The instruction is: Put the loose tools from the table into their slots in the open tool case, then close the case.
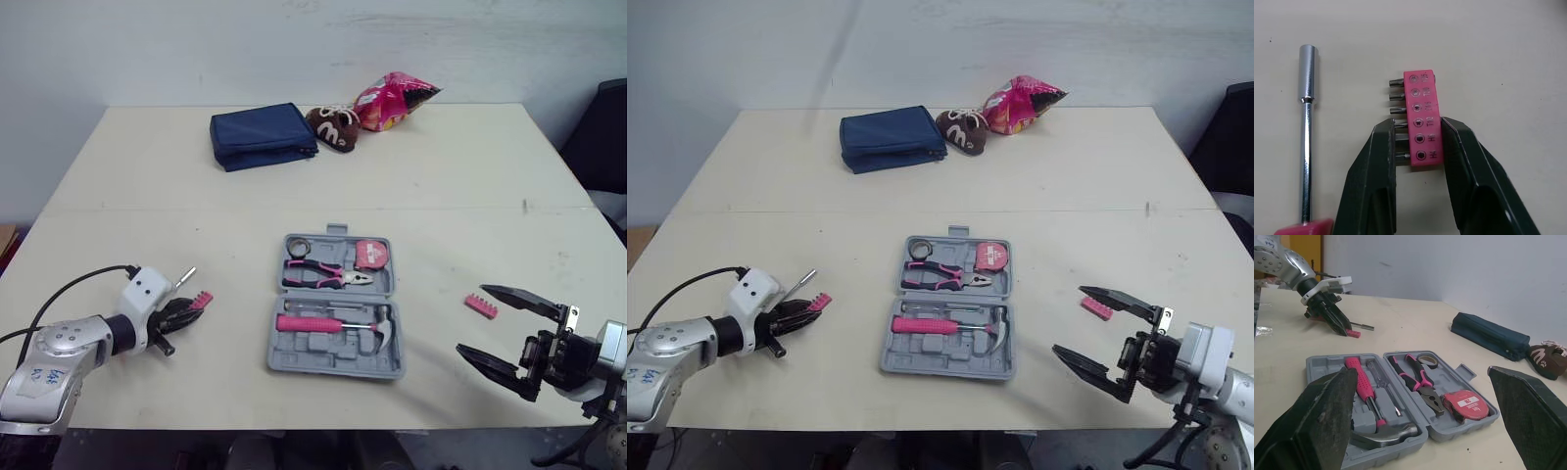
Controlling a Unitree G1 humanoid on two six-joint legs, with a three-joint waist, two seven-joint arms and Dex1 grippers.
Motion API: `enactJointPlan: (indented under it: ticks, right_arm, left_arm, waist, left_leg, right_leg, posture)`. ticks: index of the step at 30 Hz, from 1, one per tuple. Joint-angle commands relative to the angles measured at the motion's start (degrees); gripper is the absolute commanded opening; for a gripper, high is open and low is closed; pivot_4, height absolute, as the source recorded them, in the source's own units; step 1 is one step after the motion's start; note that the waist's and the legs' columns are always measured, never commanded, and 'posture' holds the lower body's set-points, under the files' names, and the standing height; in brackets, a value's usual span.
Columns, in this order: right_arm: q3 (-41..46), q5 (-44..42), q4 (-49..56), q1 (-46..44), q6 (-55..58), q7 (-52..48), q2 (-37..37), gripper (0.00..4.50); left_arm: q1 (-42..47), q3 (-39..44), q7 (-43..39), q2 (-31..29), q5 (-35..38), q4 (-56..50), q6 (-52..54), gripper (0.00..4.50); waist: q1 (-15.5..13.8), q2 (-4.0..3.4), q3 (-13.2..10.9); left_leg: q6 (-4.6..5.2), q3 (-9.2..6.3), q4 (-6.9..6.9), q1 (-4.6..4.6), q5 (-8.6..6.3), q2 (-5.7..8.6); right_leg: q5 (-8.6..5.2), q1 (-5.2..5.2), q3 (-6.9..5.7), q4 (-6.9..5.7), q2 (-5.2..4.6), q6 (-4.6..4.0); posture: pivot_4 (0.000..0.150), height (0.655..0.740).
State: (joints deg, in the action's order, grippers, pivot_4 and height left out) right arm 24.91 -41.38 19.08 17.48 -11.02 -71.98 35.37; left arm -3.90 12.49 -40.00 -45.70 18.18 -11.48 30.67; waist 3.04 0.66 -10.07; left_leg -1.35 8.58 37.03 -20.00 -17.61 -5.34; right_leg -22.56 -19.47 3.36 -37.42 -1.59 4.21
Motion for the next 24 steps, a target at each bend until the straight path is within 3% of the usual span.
enactJointPlan:
  ticks: [1,7,15,20,24]
  right_arm:
    - [0.87,-0.14,2.02,0.58,-0.9,0.17,-0.18,4.5]
    - [1.03,-0.26,1.22,0.45,-1.12,-0.22,0.26,4.5]
    - [1.99,-1.1,1.1,0.51,-1.46,-3.1,1.45,4.5]
    - [1.77,-1.51,2.77,2.32,-0.48,-4.26,1.71,4.5]
    - [1.35,-1.11,3.62,4.03,-0.57,-4.56,1.39,4.5]
  left_arm:
    - [-1.03,1.73,-1.18,1.07,-1.45,4.79,-7.23,0.65]
    - [3.08,4.12,-13.76,0.73,4.61,3.33,-22.14,0.65]
    - [7.1,-4.35,-29.59,-5.92,8.42,-6.4,-21.82,0.65]
    - [13.46,-14.67,-28.61,-8.85,5.0,-14.67,-10.72,0.65]
    - [18.84,-20.54,-21.35,-6.97,1.44,-18.48,-0.39,0.65]
  waist:
    - [0.0,0.01,0.0]
    - [-0.08,0.54,-0.28]
    - [0.06,0.61,-0.36]
    - [-0.05,0.62,-0.39]
    - [-0.15,0.62,-0.4]
  left_leg:
    - [0.0,0.0,0.0,0.0,0.0,0.0]
    - [-0.01,-0.02,0.0,-0.2,0.01,-0.03]
    - [-0.23,0.12,-0.05,-0.33,-0.07,-0.06]
    - [-0.25,0.14,0.01,-0.43,-0.15,-0.1]
    - [-0.25,0.1,0.08,-0.42,-0.14,-0.08]
  right_leg:
    - [0.0,0.0,0.0,0.0,0.0,0.0]
    - [0.02,-0.18,-0.08,0.01,0.02,-0.03]
    - [-0.01,-0.13,-0.07,0.55,0.05,0.0]
    - [-0.08,-0.17,0.0,0.66,0.14,0.13]
    - [-0.09,-0.13,0.03,0.61,0.15,0.17]
  posture:
    - [0.15,0.74]
    - [0.15,0.74]
    - [0.15,0.74]
    - [0.15,0.74]
    - [0.15,0.74]
